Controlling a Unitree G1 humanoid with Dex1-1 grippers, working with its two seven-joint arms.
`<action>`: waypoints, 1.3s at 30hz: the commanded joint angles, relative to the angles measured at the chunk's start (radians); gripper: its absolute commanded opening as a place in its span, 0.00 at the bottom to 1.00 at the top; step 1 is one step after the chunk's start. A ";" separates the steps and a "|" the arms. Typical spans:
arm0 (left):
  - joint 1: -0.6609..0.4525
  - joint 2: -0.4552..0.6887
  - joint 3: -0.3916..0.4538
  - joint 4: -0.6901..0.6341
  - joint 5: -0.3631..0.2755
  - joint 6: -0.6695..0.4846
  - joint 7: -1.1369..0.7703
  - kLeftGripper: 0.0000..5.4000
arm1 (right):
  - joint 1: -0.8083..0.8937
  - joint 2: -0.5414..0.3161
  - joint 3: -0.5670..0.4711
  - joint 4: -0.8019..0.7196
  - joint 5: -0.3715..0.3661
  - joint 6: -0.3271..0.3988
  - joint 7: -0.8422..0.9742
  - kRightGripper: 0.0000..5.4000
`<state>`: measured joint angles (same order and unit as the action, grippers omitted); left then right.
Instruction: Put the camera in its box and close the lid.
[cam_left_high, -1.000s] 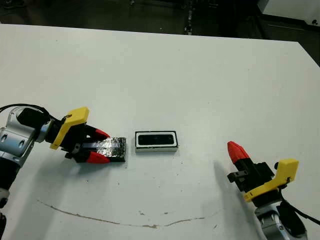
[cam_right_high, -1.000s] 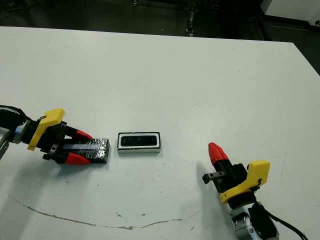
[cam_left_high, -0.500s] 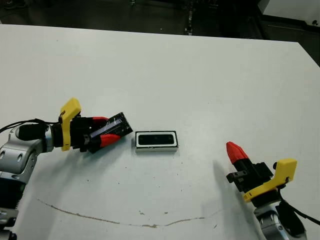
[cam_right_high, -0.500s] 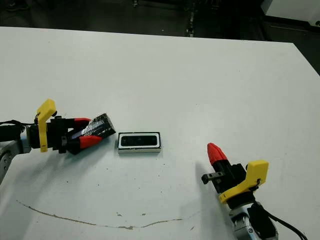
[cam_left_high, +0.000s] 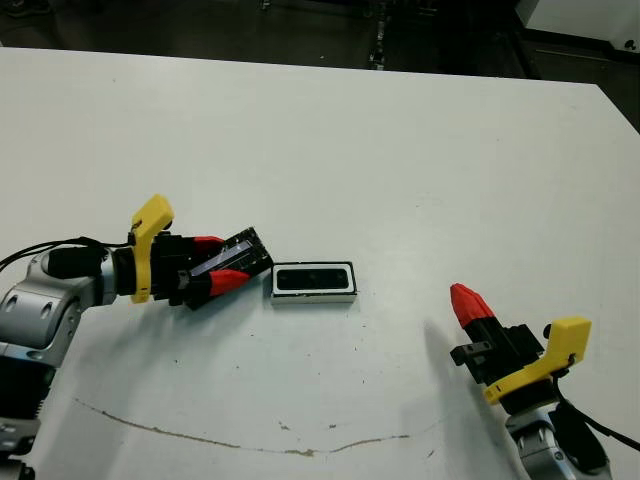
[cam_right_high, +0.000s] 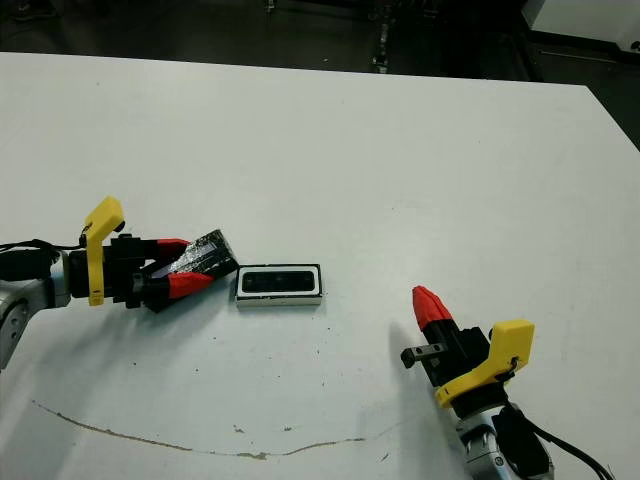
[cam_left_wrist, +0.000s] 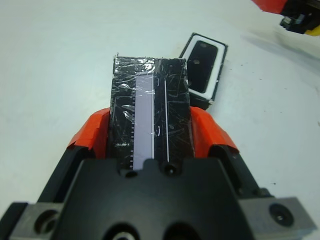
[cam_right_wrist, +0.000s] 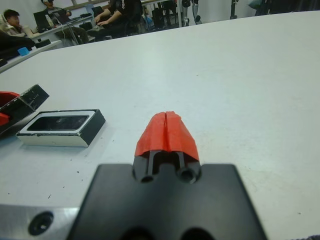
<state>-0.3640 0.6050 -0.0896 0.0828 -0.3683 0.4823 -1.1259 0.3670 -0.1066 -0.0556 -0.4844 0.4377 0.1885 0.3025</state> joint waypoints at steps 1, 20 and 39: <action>-0.026 -0.007 -0.024 0.024 0.001 -0.015 -0.034 0.58 | 0.012 -0.009 -0.002 -0.009 -0.001 0.020 -0.013 0.00; -0.133 -0.087 -0.127 0.116 0.045 -0.059 -0.079 0.58 | 0.029 -0.012 -0.001 -0.016 0.005 0.023 -0.009 0.00; -0.188 -0.168 -0.202 0.229 0.038 -0.097 -0.227 0.58 | 0.033 -0.010 0.000 -0.008 0.008 0.010 0.002 0.00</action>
<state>-0.5597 0.4674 -0.2567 0.3012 -0.3290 0.3864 -1.3094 0.3948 -0.1084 -0.0509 -0.4969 0.4397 0.1980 0.2996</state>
